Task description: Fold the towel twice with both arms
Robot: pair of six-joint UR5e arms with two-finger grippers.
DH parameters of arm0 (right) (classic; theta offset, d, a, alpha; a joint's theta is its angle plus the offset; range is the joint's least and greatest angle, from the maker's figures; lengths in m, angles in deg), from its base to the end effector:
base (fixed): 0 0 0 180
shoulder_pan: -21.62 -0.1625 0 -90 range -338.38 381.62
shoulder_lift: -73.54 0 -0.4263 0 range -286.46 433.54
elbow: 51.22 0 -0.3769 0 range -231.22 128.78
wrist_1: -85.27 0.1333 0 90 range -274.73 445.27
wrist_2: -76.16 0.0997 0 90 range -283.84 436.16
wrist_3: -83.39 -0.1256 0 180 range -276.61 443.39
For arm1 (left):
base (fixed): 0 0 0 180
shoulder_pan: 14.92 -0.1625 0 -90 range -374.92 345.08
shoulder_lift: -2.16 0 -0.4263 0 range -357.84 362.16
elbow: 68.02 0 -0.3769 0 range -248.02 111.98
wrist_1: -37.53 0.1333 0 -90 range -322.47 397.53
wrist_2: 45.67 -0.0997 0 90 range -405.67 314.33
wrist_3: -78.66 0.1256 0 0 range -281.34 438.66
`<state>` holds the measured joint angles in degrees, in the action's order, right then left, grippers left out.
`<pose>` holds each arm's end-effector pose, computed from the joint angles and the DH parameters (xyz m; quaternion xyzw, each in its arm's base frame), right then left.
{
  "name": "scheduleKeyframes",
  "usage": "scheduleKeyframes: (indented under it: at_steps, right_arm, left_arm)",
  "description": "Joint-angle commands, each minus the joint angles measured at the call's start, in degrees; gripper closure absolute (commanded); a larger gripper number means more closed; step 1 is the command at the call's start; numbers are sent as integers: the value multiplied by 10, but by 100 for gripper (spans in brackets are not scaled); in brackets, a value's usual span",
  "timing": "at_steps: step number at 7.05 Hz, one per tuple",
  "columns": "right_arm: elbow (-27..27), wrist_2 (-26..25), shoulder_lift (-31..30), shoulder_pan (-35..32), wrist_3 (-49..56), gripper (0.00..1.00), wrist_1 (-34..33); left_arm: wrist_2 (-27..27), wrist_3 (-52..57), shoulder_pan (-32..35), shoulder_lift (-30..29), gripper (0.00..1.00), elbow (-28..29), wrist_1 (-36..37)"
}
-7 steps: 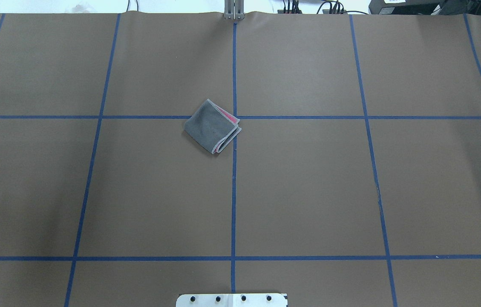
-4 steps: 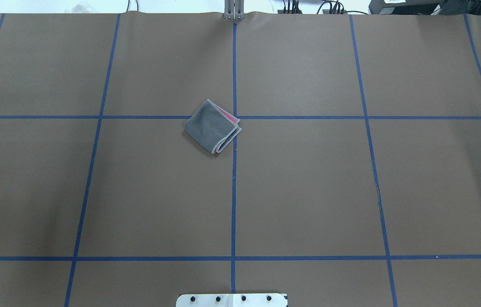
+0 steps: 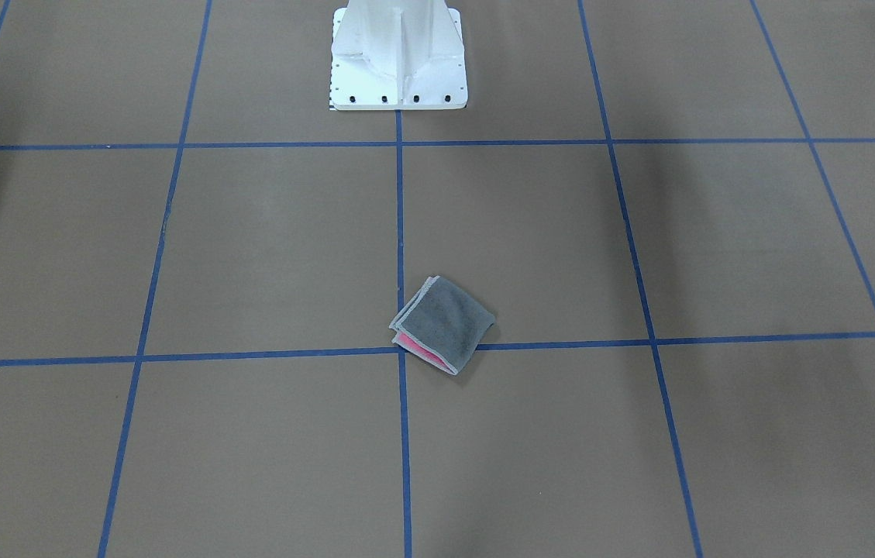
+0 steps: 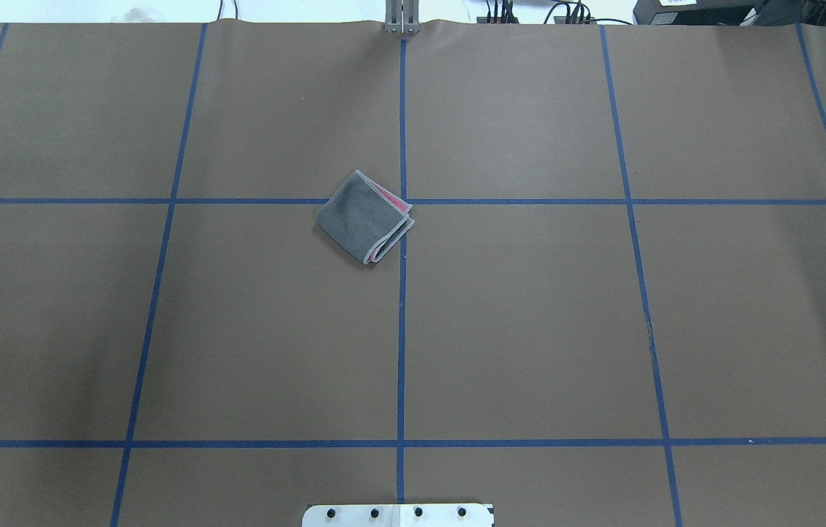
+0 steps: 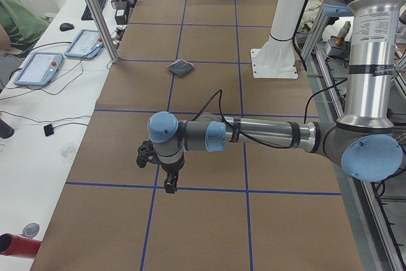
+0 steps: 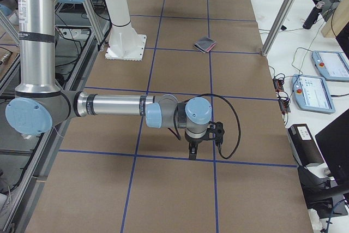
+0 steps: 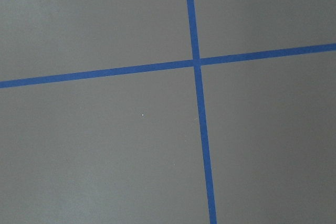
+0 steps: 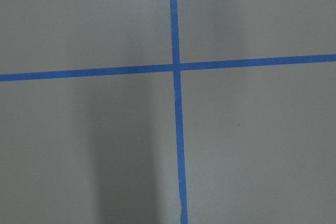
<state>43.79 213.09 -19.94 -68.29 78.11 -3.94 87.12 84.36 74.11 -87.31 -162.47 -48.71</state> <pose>0.0408 -0.4540 0.6596 -0.0001 -0.3985 0.0335 0.9165 -0.0400 -0.4728 0.6549 0.0164 0.3644 0.0547 0.9295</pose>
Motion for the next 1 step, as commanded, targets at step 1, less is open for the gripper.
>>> scheduleKeyframes:
  at_steps: [1]
  right_arm:
    - [0, 0, 2, 0, 0, 0, 0]
  left_arm:
    - [3, 1, 0, 0, 0, -1, -2]
